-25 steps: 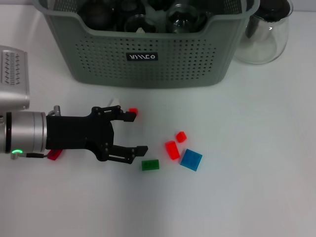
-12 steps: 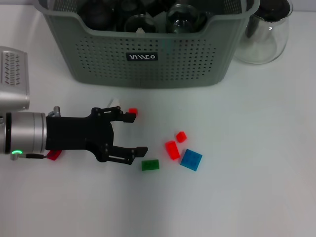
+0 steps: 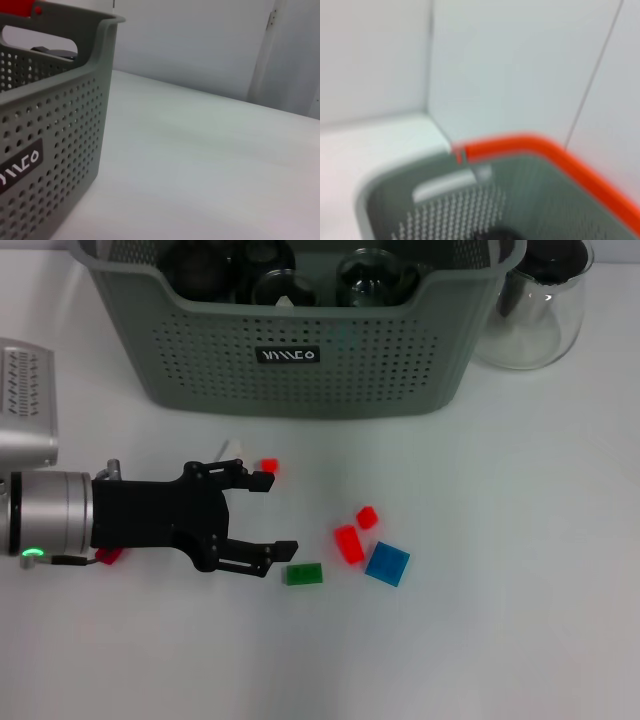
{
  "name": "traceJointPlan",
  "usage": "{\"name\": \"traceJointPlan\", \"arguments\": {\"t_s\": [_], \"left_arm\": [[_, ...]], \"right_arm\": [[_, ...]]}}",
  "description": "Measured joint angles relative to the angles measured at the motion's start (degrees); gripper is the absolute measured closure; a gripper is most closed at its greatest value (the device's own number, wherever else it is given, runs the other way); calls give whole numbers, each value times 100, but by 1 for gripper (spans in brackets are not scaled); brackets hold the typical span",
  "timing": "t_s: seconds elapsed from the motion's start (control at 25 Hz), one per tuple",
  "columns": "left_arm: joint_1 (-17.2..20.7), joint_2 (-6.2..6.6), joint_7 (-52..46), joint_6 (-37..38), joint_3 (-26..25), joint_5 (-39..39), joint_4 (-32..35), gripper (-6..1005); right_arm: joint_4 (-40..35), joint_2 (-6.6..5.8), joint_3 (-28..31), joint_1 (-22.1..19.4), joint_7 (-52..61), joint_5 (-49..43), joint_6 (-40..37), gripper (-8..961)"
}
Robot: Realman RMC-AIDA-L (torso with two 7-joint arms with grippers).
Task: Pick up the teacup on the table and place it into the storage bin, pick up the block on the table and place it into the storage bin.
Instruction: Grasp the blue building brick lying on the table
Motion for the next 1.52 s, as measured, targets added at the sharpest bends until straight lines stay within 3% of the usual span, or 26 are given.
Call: {"name": "traceJointPlan", "arguments": {"t_s": [0.24,0.4,0.56,0.68,0.8,1.0,1.2,1.52], "left_arm": [[9,-5,0,8,0,0,0,80],[8,-5,0,16,0,-1,0,80],[9,1,0,16,0,-2,0,80],[5,4,0,16,0,-3,0,80],[3,4,2,20,1,-4,0,80],[1,4,15,25,0,-4,0,80],[5,4,30,31,0,-4,0,80],[9,-4,47,27,0,-3,-63,80]], "right_arm": [[-1118,-166,725,-636,-509,1444,-1889,21],[-1200,-312,1165,-938,-847,1935,-3158,22],[-1183,-399,1252,-1259,-1191,1837,-4093,23],[-1179,-378,1213,-1438,-1289,1475,-4552,23],[-1152,-256,1136,-1486,-1256,898,-4883,23],[-1102,47,433,-1408,-753,-333,-4892,22],[-858,43,-919,-1345,108,-662,-4222,25],[74,72,-2360,-934,811,-732,-3184,25]]}}
